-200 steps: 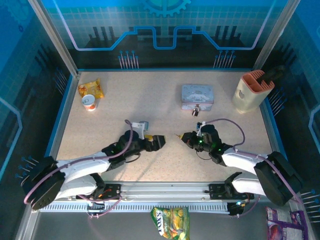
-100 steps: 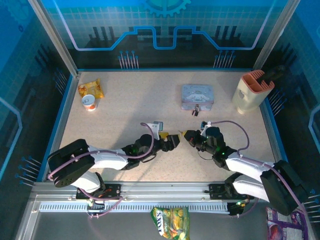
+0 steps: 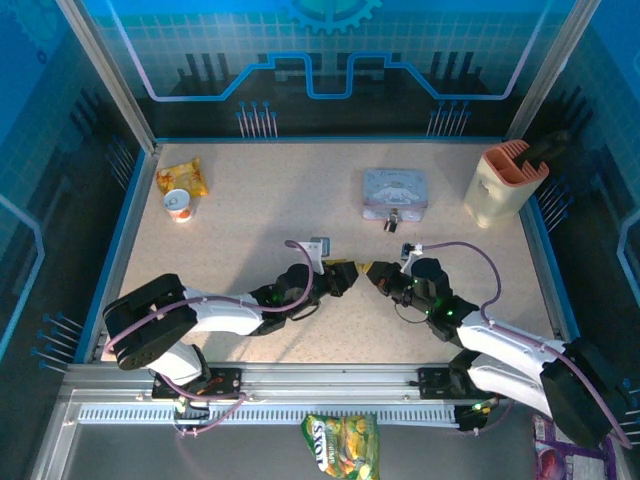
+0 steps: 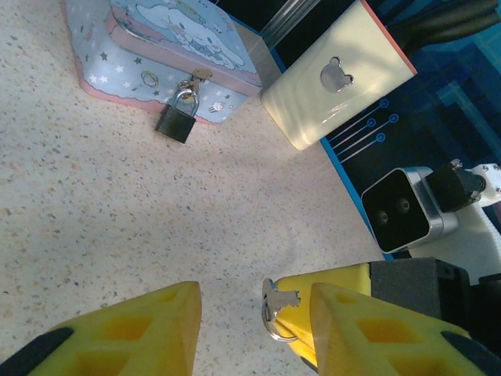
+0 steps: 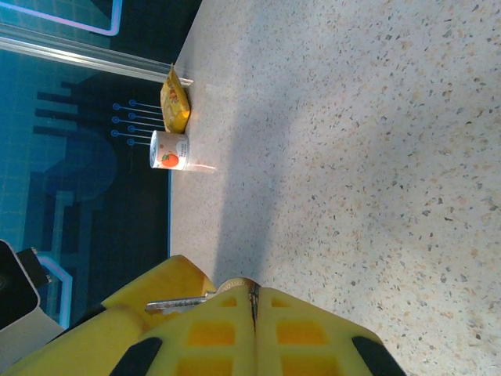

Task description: Unlock the padlock with the key

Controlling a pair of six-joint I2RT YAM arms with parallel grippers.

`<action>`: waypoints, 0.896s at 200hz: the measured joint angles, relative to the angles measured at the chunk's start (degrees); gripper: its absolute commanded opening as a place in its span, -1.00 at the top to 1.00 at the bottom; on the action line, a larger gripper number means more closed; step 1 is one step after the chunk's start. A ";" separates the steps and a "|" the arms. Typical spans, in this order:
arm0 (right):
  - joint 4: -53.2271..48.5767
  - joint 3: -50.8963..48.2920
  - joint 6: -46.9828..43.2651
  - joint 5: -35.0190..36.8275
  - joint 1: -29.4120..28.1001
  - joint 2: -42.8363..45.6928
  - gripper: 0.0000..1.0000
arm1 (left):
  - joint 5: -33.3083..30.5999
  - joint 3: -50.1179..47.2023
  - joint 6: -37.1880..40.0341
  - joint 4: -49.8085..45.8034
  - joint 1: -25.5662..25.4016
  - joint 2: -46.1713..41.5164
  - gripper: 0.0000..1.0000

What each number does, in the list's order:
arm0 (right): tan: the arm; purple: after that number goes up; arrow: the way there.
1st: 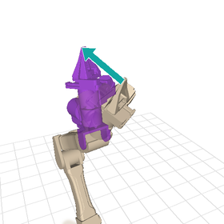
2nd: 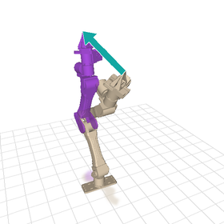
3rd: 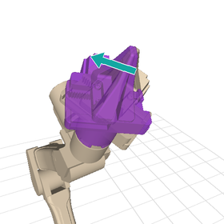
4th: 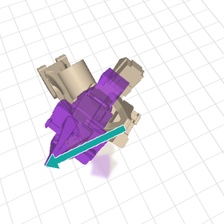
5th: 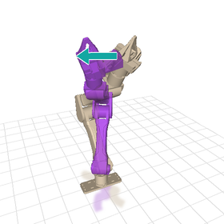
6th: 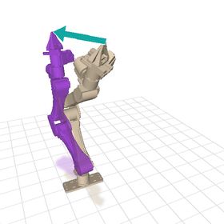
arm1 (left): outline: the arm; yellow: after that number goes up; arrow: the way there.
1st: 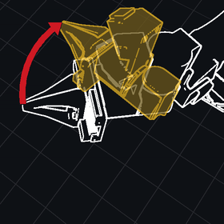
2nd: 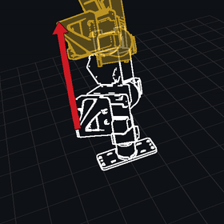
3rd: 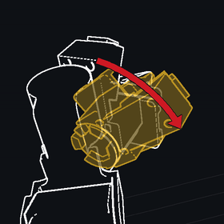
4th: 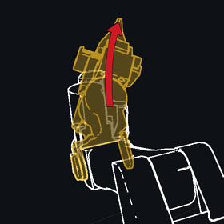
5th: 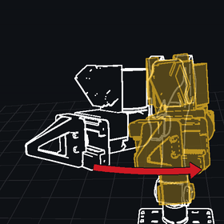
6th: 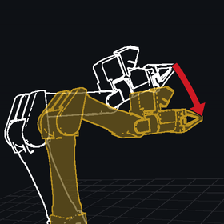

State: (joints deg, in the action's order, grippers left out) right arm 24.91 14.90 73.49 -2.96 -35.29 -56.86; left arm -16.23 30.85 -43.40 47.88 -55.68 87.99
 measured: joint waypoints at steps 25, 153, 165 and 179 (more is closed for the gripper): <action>-0.46 0.17 -0.02 1.07 -1.49 0.00 1.00 | 0.04 0.00 -0.15 0.00 0.00 0.00 0.29; -0.46 0.96 -0.04 2.58 -3.72 -1.18 1.00 | -0.04 0.00 -0.04 0.02 0.02 0.00 1.00; -0.46 0.96 -0.24 2.56 -3.72 -1.18 1.00 | -0.07 0.00 -0.04 0.02 0.02 0.00 1.00; -0.48 1.05 -0.52 2.58 -3.74 -1.18 0.92 | -0.04 0.00 -0.04 0.07 0.07 0.00 1.00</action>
State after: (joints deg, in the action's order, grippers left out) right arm 24.43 15.94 72.97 -0.38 -39.03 -58.04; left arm -16.27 30.85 -43.44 47.94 -55.61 87.99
